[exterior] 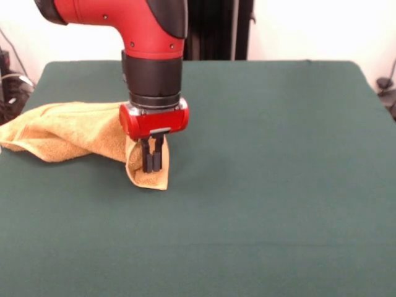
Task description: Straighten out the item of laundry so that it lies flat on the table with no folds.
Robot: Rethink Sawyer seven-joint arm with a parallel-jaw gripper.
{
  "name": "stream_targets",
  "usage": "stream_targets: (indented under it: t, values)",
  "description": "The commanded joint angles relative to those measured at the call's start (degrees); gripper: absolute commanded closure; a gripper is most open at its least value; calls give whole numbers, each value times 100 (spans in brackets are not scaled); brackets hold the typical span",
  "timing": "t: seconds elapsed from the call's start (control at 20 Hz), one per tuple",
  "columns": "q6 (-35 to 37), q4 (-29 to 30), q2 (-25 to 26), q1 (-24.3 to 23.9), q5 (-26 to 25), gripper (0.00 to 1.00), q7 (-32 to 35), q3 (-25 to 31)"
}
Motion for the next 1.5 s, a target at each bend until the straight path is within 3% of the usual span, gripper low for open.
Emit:
stream_targets:
  t: [0.05,0.35,0.95,1.0,1.5]
  values:
    - [316,-305,656,395,321,100,1154,-66]
    - [301,-579,951,585,456,100,1196,-210]
    - [275,-496,920,450,756,100,970,-96]
    - [267,-494,925,451,773,0,943,-100]
    - [159,-617,928,635,655,0,955,-307]
